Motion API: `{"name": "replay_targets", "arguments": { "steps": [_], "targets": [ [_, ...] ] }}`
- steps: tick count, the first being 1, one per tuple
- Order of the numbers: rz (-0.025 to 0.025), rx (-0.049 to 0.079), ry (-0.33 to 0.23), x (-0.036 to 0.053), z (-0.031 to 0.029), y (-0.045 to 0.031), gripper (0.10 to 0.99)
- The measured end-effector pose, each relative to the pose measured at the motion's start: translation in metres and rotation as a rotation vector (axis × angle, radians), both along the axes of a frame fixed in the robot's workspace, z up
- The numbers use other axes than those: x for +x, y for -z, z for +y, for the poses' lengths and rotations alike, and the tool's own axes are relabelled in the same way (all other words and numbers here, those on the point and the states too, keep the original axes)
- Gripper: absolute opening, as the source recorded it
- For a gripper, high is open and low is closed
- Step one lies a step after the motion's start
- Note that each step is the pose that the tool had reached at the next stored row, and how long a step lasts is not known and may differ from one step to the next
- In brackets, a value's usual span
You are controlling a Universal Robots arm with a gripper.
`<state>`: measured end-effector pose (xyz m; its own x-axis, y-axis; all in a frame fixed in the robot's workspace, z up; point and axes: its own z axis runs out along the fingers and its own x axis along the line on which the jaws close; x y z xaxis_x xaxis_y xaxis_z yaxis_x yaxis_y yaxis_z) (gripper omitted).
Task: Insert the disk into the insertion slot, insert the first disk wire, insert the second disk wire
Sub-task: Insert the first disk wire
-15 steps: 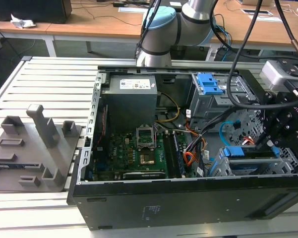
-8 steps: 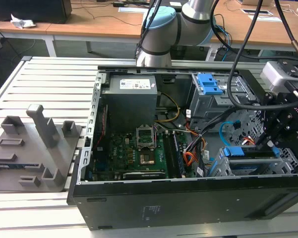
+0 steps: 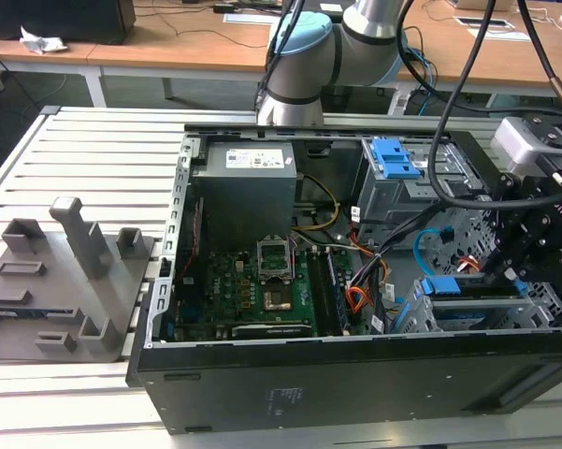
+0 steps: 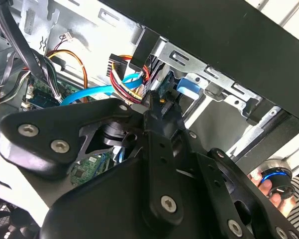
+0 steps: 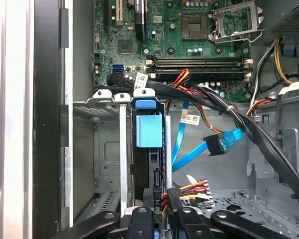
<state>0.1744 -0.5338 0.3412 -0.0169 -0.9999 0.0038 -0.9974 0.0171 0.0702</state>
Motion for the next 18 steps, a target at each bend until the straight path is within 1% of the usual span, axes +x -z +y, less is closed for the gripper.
{"name": "replay_targets", "arguments": {
  "steps": [1, 3, 4, 5, 7, 9, 12, 18],
  "targets": [
    [0.0000, 0.000, 0.000, 0.0000, 0.0002, -0.0082, 0.251],
    [0.0001, 0.000, 0.000, -0.0001, 0.0005, -0.0168, 0.251],
    [0.0000, 0.000, 0.000, 0.0000, 0.0007, -0.0198, 0.251],
    [0.0001, 0.000, 0.000, 0.0000, 0.0007, -0.0214, 0.251],
    [0.0000, 0.000, 0.000, 0.0000, 0.0007, -0.0262, 0.110],
    [0.0000, 0.000, 0.000, 0.0000, 0.0008, -0.0287, 0.106],
    [0.0000, 0.000, 0.000, 0.0000, 0.0008, -0.0346, 0.106],
    [0.0000, 0.000, 0.000, 0.0000, 0.0008, -0.0408, 0.106]
  ]
}}
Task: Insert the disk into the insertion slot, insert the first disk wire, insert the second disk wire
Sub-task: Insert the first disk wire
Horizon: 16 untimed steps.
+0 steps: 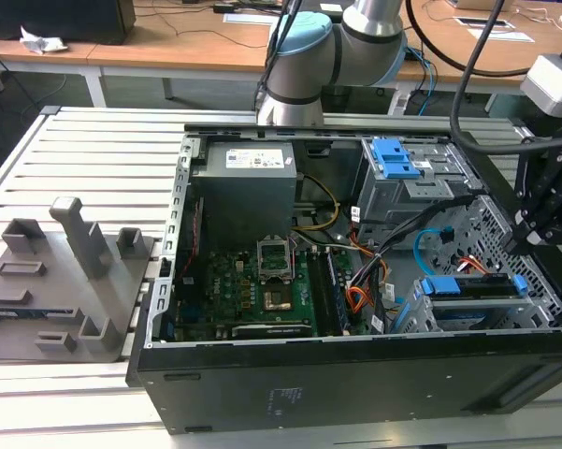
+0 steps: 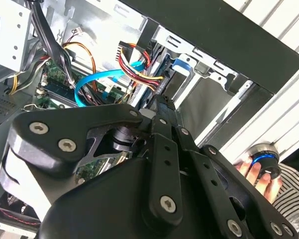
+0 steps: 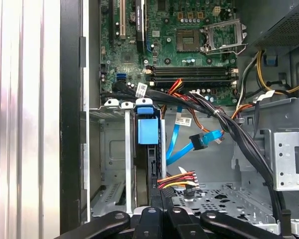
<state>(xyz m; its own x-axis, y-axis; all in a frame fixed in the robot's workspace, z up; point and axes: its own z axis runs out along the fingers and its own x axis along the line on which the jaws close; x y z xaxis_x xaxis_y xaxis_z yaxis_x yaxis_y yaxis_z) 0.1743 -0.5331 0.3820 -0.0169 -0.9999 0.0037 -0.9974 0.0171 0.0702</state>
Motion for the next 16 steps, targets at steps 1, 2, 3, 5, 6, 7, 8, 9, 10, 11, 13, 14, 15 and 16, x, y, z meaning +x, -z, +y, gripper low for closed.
{"name": "replay_targets", "arguments": {
  "steps": [1, 2, 3, 5, 6, 7, 8, 9, 10, 11, 13, 14, 15, 16],
  "targets": [
    [0.0001, 0.000, 0.000, 0.0000, 0.0000, -0.0005, 0.106],
    [0.0001, 0.000, 0.000, 0.0000, 0.0000, -0.0005, 0.106],
    [0.0000, 0.000, 0.000, 0.0000, 0.0000, -0.0006, 0.106],
    [0.0000, 0.000, 0.000, 0.0000, 0.0000, -0.0007, 0.106],
    [0.0000, 0.000, 0.000, 0.0000, 0.0000, -0.0008, 0.106],
    [0.0000, 0.000, 0.000, -0.0001, 0.0000, -0.0008, 0.106],
    [0.0000, 0.000, 0.000, -0.0022, 0.0000, -0.0010, 0.106],
    [0.0000, 0.000, 0.000, -0.0044, 0.0000, -0.0008, 0.106],
    [0.0000, 0.000, 0.000, -0.0066, 0.0000, -0.0008, 0.106],
    [0.0000, 0.000, 0.000, -0.0102, 0.0000, -0.0007, 0.106],
    [0.0000, 0.000, 0.000, -0.0151, 0.0000, -0.0007, 0.106],
    [0.0000, 0.000, 0.000, -0.0202, 0.0000, -0.0007, 0.106],
    [0.0000, 0.000, 0.000, -0.0262, 0.0000, -0.0006, 0.106],
    [0.0000, 0.000, 0.000, -0.0333, 0.0000, -0.0003, 0.106]
  ]
}}
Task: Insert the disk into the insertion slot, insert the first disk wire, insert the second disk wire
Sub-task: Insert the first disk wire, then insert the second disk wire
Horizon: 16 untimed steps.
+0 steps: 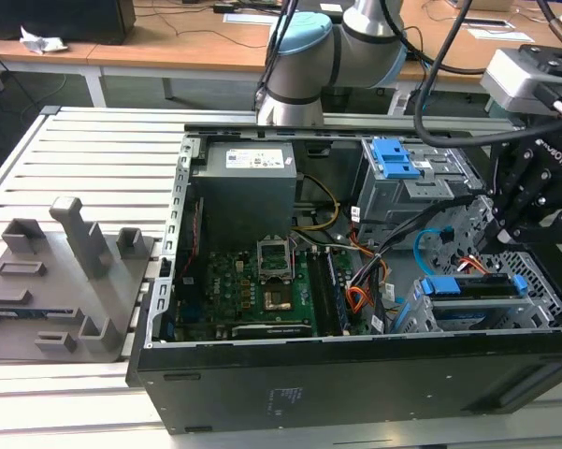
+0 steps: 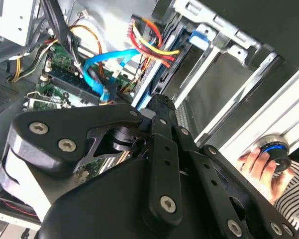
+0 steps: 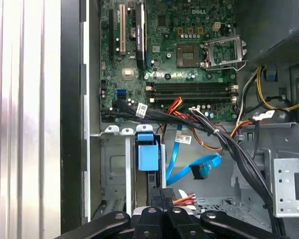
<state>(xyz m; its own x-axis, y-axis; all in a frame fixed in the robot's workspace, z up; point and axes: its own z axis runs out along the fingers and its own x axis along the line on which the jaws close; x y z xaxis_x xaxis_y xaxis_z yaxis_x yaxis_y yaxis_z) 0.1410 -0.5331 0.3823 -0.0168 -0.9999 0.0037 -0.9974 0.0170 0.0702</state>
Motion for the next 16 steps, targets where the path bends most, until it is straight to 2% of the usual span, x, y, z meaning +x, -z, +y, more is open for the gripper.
{"name": "replay_targets", "arguments": {
  "steps": [1, 2, 10, 11, 12, 13, 15, 16],
  "targets": [
    [0.0000, 0.000, 0.000, -0.0058, 0.0000, 0.0004, 0.106],
    [-0.0001, 0.000, 0.000, -0.0080, -0.0001, 0.0006, 0.106],
    [-0.0001, 0.000, 0.000, -0.0082, 0.0000, 0.0006, 0.114],
    [0.0000, 0.000, 0.000, -0.0082, 0.0000, 0.0006, 0.235],
    [-0.0001, 0.000, 0.000, -0.0082, 0.0000, 0.0006, 0.294],
    [-0.0001, 0.000, 0.000, -0.0082, 0.0000, 0.0006, 0.294],
    [0.0000, 0.000, 0.000, -0.0083, 0.0000, 0.0006, 0.420],
    [0.0000, 0.000, 0.000, -0.0083, 0.0010, 0.0006, 0.420]
  ]
}}
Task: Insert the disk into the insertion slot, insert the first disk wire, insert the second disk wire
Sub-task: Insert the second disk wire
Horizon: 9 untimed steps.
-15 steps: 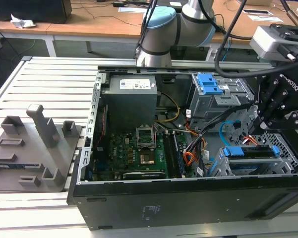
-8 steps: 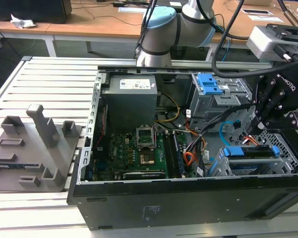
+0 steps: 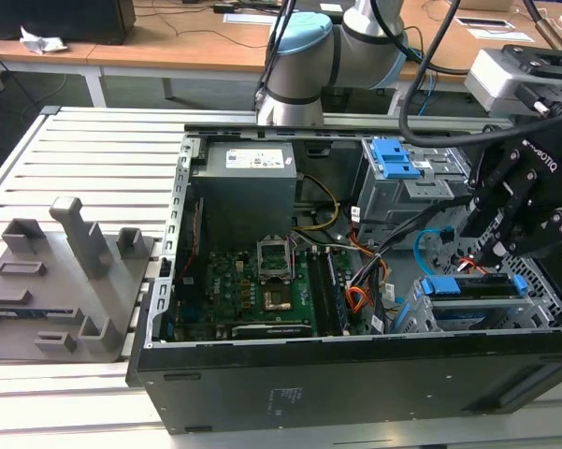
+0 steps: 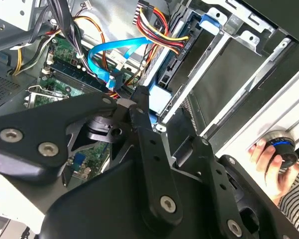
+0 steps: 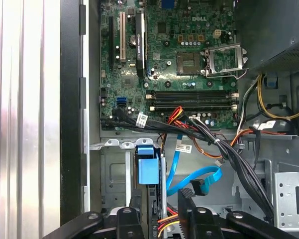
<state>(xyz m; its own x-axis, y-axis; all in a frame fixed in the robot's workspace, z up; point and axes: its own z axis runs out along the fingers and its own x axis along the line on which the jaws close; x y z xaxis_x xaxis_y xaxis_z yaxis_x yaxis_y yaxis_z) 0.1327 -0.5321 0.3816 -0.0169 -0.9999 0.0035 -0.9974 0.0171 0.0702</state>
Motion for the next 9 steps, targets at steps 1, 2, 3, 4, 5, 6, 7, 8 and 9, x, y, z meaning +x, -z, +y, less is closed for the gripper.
{"name": "replay_targets", "arguments": {
  "steps": [1, 2, 3, 4, 5, 6, 7, 8, 9],
  "targets": [
    [0.0000, 0.000, 0.000, 0.0000, 0.0012, -0.0001, 0.420],
    [0.0000, 0.000, 0.000, 0.0000, 0.0060, 0.0000, 0.420],
    [0.0000, 0.000, 0.000, 0.0000, 0.0105, -0.0001, 0.420],
    [0.0000, 0.000, 0.000, 0.0000, 0.0158, -0.0001, 0.420],
    [0.0000, 0.000, 0.000, 0.0000, 0.0196, 0.0000, 0.420],
    [0.0000, 0.000, 0.000, 0.0000, 0.0223, -0.0001, 0.420],
    [0.0000, 0.000, -0.004, 0.0000, 0.0242, -0.0001, 0.420],
    [0.0000, 0.000, -0.021, 0.0000, 0.0248, -0.0001, 0.420],
    [0.0000, 0.000, -0.050, 0.0000, 0.0250, 0.0000, 0.420]
  ]
}}
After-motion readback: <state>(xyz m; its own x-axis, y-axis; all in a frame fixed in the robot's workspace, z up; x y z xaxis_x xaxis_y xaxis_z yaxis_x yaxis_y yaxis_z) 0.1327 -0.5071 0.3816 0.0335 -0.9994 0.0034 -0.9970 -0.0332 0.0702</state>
